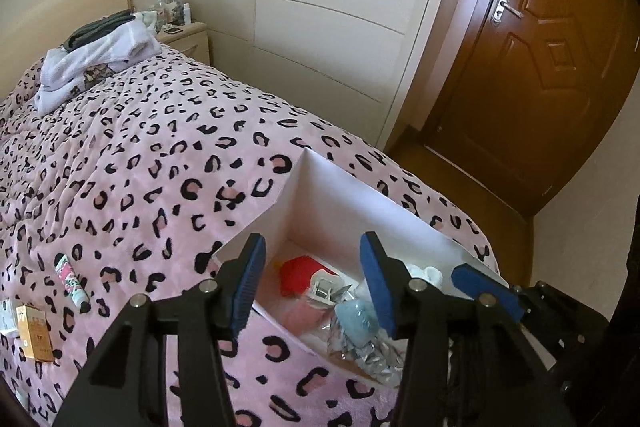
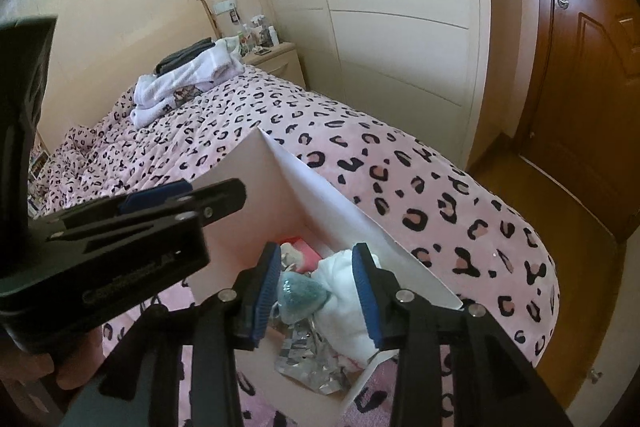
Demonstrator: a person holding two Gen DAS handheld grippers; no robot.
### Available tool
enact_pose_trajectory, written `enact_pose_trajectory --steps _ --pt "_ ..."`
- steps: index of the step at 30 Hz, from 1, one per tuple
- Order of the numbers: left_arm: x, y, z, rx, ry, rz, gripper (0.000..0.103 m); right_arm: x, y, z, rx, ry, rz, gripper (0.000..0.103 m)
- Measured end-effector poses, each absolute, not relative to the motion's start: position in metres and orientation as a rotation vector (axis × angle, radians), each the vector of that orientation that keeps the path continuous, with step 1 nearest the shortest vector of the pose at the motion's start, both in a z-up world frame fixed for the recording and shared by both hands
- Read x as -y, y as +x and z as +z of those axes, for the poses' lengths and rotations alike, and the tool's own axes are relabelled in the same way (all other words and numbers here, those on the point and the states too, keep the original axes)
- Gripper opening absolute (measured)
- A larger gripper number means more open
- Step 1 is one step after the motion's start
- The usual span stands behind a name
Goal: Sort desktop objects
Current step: 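Lower the roller into the bag and open the left tool while the right tool releases the sponge inside, then move both open tools back over the bed toward the remaining items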
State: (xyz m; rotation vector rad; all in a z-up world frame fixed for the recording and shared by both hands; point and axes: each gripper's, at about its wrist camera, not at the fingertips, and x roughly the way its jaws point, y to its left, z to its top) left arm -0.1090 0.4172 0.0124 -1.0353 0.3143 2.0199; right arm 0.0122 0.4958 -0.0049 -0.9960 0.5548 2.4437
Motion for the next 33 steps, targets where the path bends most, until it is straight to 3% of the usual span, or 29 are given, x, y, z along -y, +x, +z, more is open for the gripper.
enact_pose_trajectory --steps 14,23,30,33 --pt "-0.3 -0.077 0.068 -0.214 -1.029 2.257 0.052 -0.435 0.035 0.063 -0.48 -0.932 2.555 0.038" --pt "-0.181 -0.028 0.039 -0.216 -1.158 2.543 0.058 -0.35 0.046 0.034 -0.443 -1.067 2.636 0.038" --pt "-0.099 0.006 0.021 -0.196 -1.242 2.71 0.079 -0.283 0.041 -0.001 -0.399 -1.229 2.689 0.039" --pt "-0.069 0.019 0.014 -0.193 -1.281 2.766 0.082 -0.25 0.037 -0.013 -0.379 -1.274 2.726 0.039"
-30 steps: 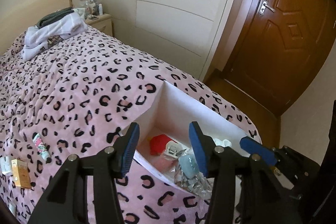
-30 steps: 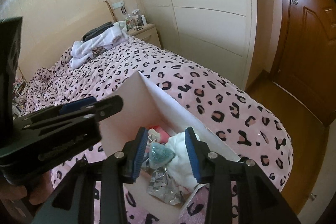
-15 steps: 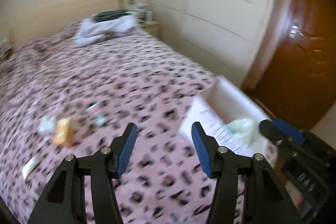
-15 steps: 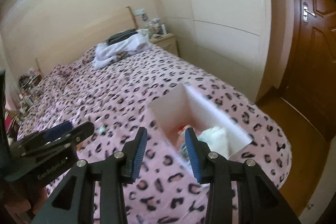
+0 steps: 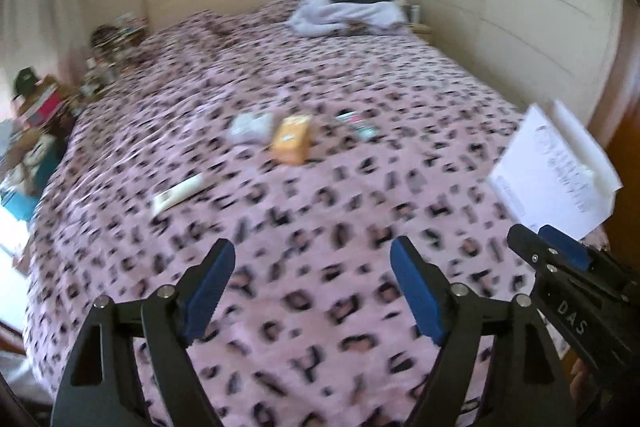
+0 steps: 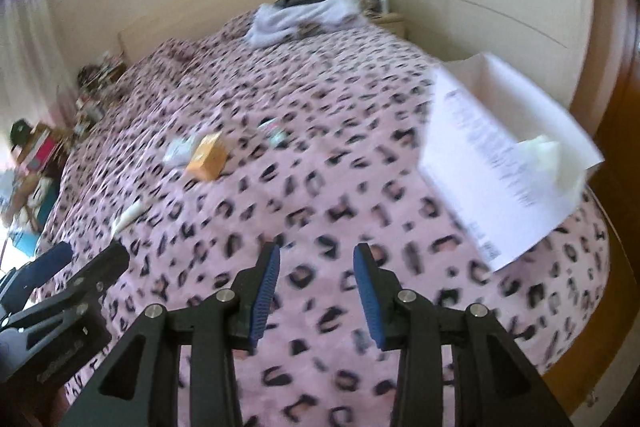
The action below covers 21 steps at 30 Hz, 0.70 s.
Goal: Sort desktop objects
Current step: 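Move both open tools back over the bed toward the remaining items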
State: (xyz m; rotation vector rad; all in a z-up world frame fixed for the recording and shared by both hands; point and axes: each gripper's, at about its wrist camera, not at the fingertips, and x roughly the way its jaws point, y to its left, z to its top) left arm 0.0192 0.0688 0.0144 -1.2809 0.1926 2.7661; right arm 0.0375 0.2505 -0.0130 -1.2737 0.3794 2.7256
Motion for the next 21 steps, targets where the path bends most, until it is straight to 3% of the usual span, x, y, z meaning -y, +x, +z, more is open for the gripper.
enact_pose_trajectory --steps 10,21 --pt "0.059 0.044 -0.048 0.075 -1.581 2.836 0.082 -0.129 0.029 -0.073 -0.259 -1.477 2.838 0.043" --pt "0.1 0.038 -0.061 0.167 -1.591 2.869 0.082 -0.087 0.018 -0.07 -0.194 -1.495 2.897 0.044"
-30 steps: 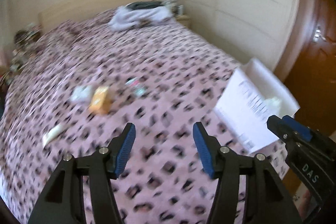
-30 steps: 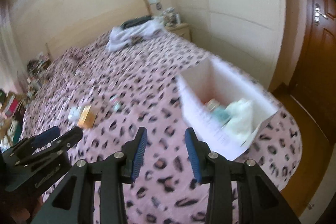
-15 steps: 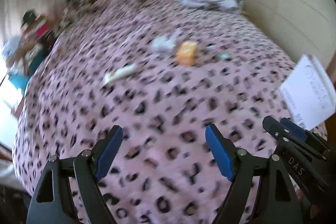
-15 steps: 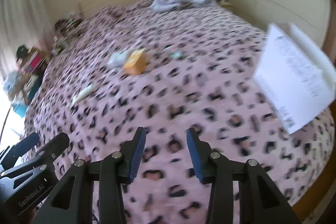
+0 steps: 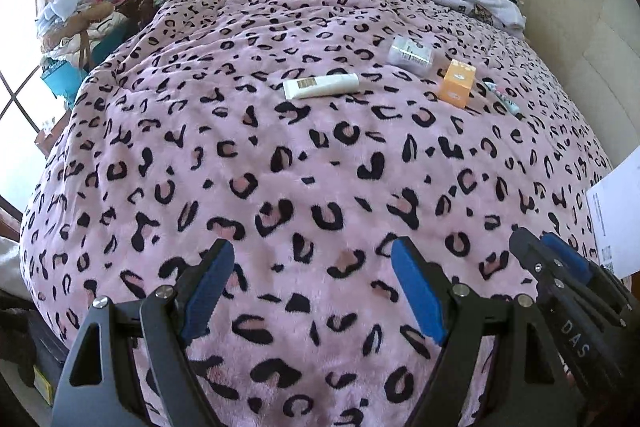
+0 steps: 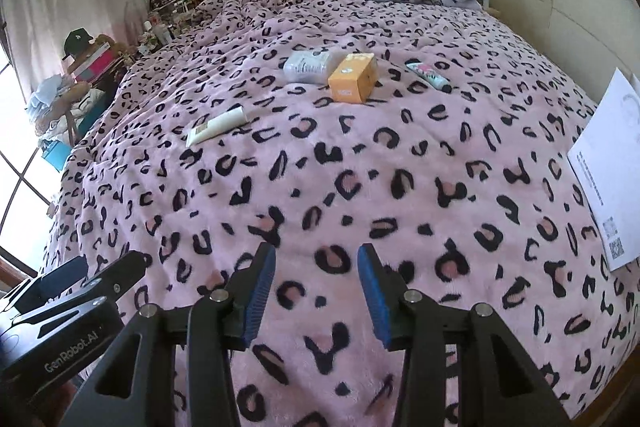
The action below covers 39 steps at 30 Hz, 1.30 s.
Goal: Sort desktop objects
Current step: 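Move both open tools back over the bed toward the remaining items, then grasp the white tube with the left tool while the right tool grasps the orange box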
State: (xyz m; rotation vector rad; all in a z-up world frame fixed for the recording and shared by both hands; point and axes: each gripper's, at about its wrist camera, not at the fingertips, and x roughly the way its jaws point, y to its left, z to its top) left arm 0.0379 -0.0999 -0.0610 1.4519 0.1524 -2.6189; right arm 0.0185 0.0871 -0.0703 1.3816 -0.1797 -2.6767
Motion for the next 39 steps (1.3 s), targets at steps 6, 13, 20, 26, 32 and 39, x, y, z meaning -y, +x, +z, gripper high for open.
enact_pose_trajectory --steps 6,13,20,26,32,39 --pt "0.099 0.022 -0.056 -0.132 1.436 -2.649 0.082 -0.086 0.008 -0.065 0.183 1.367 -2.694 0.044" --pt "0.1 -0.004 -0.053 -0.118 1.413 -2.686 0.082 -0.086 -0.013 -0.062 0.205 1.349 -2.693 0.044" --pt "0.123 -0.057 -0.051 -0.143 1.382 -2.742 0.082 -0.088 -0.06 -0.056 0.211 1.313 -2.739 0.044" --pt "0.152 -0.129 -0.062 -0.001 1.389 -2.825 0.083 -0.1 -0.121 -0.058 0.279 1.295 -2.74 0.051" --pt "0.149 -0.186 -0.1 0.216 1.529 -2.89 0.083 -0.11 -0.174 -0.069 0.323 1.356 -2.725 0.052" --pt "0.13 -0.219 -0.14 0.333 1.65 -2.923 0.083 -0.109 -0.238 -0.083 0.392 1.484 -2.698 0.056"
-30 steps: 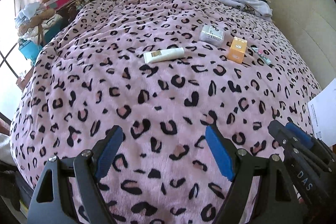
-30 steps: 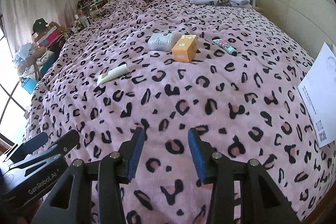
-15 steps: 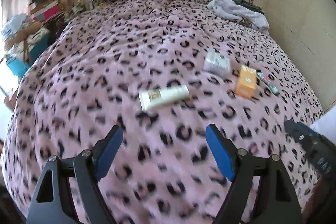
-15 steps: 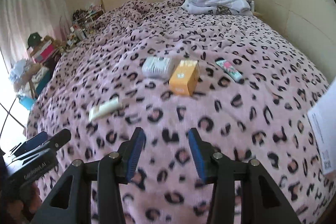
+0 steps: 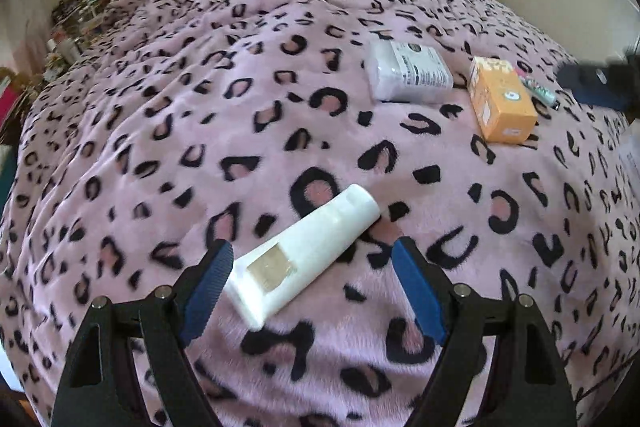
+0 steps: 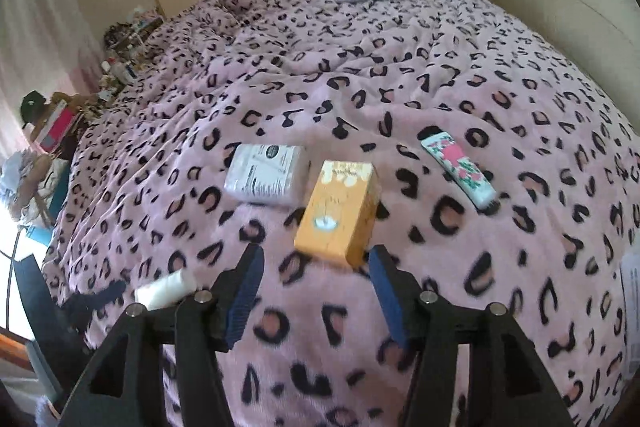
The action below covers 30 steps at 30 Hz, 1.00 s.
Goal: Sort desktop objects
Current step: 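Grasp the white tube with the left tool while the right tool grasps the orange box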
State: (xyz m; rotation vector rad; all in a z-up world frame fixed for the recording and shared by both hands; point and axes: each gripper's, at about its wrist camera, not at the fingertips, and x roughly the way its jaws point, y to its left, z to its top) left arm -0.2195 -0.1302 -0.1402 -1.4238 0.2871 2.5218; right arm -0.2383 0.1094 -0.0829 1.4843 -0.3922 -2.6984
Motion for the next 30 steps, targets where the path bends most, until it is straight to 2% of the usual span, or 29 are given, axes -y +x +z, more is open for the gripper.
enact_pose_trajectory --steps 10,17,19,20,22,27,30 --pt "0.111 -0.237 -0.161 -0.333 -1.409 2.494 0.083 -0.104 -0.286 -0.133 0.411 1.678 -2.744 0.056" --pt "0.108 -0.244 -0.175 -0.333 -1.393 2.522 0.082 -0.11 -0.293 -0.152 0.442 1.661 -2.773 0.056" --pt "0.107 -0.246 -0.177 -0.341 -1.397 2.531 0.072 -0.113 -0.292 -0.156 0.456 1.664 -2.757 0.056" --pt "0.107 -0.246 -0.179 -0.344 -1.405 2.533 0.062 -0.114 -0.292 -0.158 0.463 1.664 -2.749 0.054" --pt "0.107 -0.246 -0.179 -0.34 -1.408 2.536 0.06 -0.116 -0.289 -0.159 0.468 1.654 -2.745 0.052" --pt "0.103 -0.24 -0.174 -0.365 -1.378 2.574 0.047 -0.119 -0.281 -0.157 0.484 1.61 -2.735 0.047" --pt "0.104 -0.235 -0.168 -0.351 -1.363 2.606 0.044 -0.118 -0.276 -0.155 0.464 1.587 -2.733 0.046"
